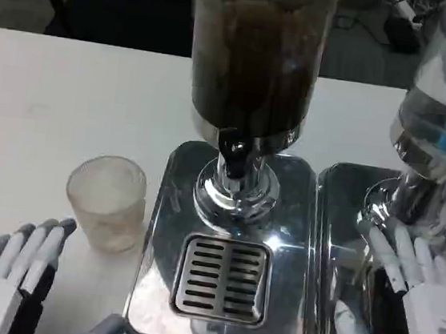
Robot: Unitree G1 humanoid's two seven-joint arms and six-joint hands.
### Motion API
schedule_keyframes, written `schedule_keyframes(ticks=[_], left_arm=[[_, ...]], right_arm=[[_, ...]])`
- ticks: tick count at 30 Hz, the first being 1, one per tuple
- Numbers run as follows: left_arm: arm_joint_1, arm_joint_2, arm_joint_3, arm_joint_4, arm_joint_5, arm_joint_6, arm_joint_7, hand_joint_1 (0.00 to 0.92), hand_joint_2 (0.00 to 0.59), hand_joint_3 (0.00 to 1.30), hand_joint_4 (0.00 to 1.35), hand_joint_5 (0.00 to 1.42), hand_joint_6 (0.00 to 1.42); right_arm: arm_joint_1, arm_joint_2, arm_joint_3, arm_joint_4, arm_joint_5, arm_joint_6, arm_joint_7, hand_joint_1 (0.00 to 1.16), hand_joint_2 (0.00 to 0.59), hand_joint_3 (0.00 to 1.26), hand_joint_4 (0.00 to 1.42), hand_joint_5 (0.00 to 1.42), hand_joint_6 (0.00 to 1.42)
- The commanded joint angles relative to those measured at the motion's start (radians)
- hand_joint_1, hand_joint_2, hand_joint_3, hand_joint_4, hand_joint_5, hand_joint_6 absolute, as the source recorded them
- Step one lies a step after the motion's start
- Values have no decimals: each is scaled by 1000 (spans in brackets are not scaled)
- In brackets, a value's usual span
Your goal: Grasp the cup under the faucet to collect the drink, then remove the cup.
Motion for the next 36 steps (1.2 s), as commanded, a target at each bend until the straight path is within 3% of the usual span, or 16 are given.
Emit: schedule_keyframes(ticks=[1,17,26,32,36], left_arm=[[1,0,3,-2,1,8,-11,0,134,0,0,0,0],[-5,-4,14,-4,-8,-4,12,0,134,0,0,0,0],[-67,12,105,11,-115,-102,26,0,134,0,0,0,0],[-234,36,125,211,-250,-177,-47,0,102,0,0,0,0],[-364,25,120,394,-371,-241,-118,0,69,0,0,0,0]], right_arm=[[-8,1,0,7,6,-10,-8,221,549,105,0,0,0],[-21,11,11,10,-10,-1,-5,214,542,113,0,0,0],[-11,52,40,-14,-61,44,-24,212,542,114,0,0,0],[-23,69,49,6,-62,47,-34,212,542,114,0,0,1],[-32,72,52,15,-66,47,-35,211,542,114,0,0,1]])
